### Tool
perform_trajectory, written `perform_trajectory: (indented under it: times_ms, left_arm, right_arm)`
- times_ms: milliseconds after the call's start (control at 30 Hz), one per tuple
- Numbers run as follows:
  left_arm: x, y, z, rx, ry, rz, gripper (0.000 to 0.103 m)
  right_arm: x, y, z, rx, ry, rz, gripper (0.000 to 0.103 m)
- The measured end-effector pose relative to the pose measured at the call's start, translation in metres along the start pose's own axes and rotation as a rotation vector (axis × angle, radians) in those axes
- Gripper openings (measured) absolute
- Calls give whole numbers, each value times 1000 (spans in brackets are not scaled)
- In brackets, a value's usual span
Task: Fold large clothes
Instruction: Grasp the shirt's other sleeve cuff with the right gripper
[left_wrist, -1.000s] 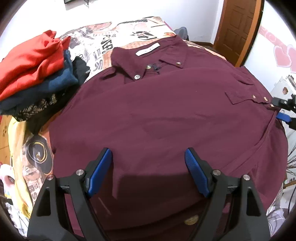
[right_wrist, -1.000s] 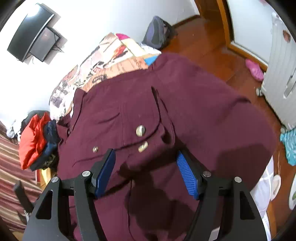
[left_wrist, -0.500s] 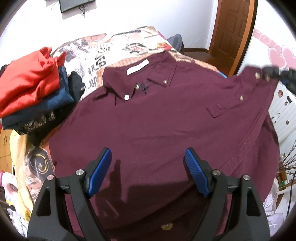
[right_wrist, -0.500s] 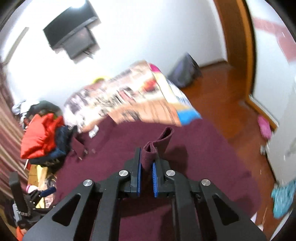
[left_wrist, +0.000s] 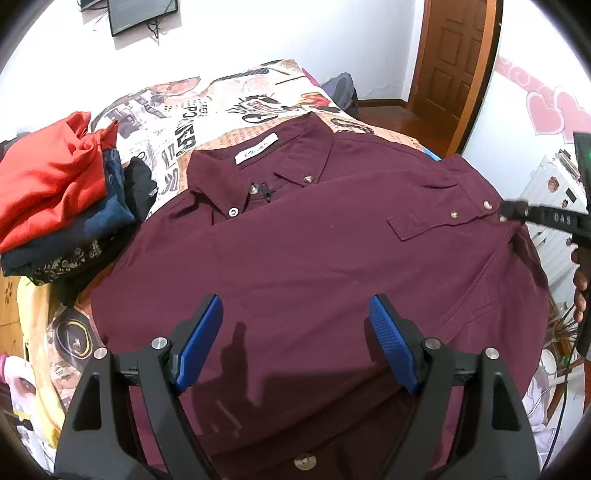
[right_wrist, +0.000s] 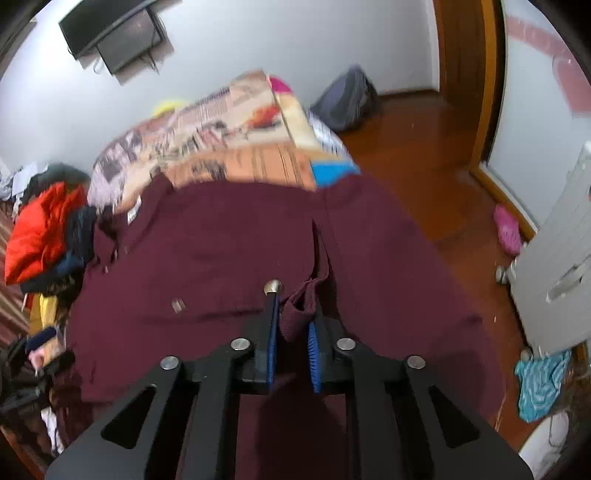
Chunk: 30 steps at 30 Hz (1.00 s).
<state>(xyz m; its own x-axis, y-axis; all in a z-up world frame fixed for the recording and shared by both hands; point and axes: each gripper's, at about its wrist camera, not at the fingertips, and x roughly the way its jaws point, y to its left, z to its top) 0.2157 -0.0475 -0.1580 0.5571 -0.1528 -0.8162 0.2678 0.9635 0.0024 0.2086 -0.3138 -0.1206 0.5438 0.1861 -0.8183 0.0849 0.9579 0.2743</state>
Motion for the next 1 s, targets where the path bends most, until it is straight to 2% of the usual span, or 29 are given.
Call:
perform_trajectory:
  times_ms: [100,233,300,367,533,767,900,1000]
  left_arm:
    - [0,-5,5,12,-4,-2,81]
    - [1,-16,14,29,-14,-5,81]
    - [1,-24,20,43,-21,-10,81]
    - [1,-32,26,56,-27,-13,81]
    - [8,-52,36,89,-24,-32,81]
    - [23,-77,35,133,15,-52,81]
    - [29,-84,32,134,37,-59,81]
    - [32,-84,30,125,48,-61,81]
  right_arm:
    - [-12,-10,-1,7,3,-10,24]
    - [-38,-26,1,30,-52,-51,34]
    - [-51,-39,1,67,-88,-64,44]
    - [-58,-51,1,110,-109,-62,50]
    - [-67,-87,-13,237,-110,-37,52]
    - [-42,-129,-53,410,5,-15,52]
    - [-22,-150,-78,544,59,45,52]
    - [-11,-159,-85,606,55,104,52]
